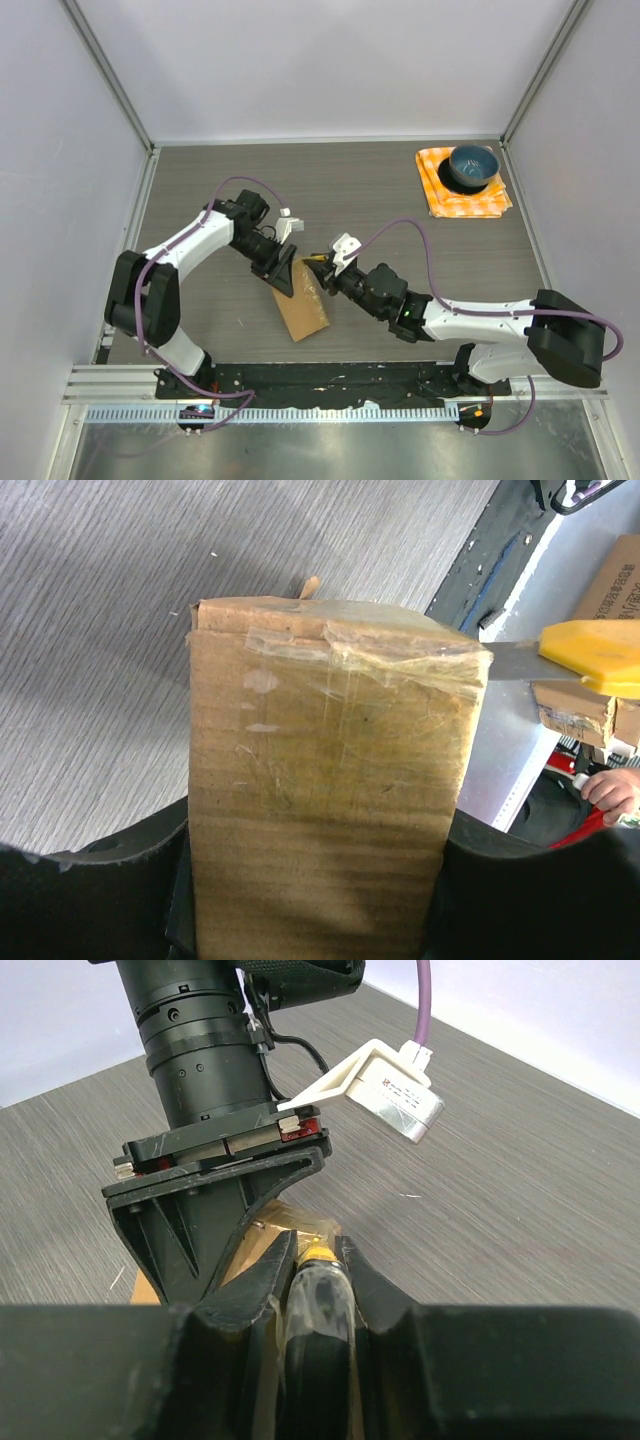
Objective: Unpack the express box
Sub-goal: Cut the express box at the center of the board.
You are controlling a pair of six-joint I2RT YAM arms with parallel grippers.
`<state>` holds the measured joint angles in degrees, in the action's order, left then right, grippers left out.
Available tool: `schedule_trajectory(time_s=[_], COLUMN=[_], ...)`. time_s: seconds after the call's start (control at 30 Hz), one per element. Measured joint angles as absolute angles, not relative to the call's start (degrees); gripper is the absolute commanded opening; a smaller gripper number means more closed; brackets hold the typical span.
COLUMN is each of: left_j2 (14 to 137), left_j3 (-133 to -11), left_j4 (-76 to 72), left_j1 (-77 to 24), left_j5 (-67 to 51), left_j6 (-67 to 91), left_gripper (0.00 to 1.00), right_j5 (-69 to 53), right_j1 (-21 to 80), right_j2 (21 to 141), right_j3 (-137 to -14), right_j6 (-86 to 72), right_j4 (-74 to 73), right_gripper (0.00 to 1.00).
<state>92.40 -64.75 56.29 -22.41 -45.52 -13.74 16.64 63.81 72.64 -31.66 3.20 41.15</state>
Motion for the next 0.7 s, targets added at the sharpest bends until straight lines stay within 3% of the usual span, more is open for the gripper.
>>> schedule_trajectory(time_s=[0.7], left_j2=[89.1], left_j3=[-64.2], left_j4=[58.46], left_j1=[-22.28], left_j5=[-41.89], left_j6=[-13.93], left_gripper=[0.0], right_j5=[34.44], right_j1=[74.02], right_j2=[79.15], right_j3=[-30.89], right_j6=[1.48], right_j4=[50.19], right_gripper=[0.01])
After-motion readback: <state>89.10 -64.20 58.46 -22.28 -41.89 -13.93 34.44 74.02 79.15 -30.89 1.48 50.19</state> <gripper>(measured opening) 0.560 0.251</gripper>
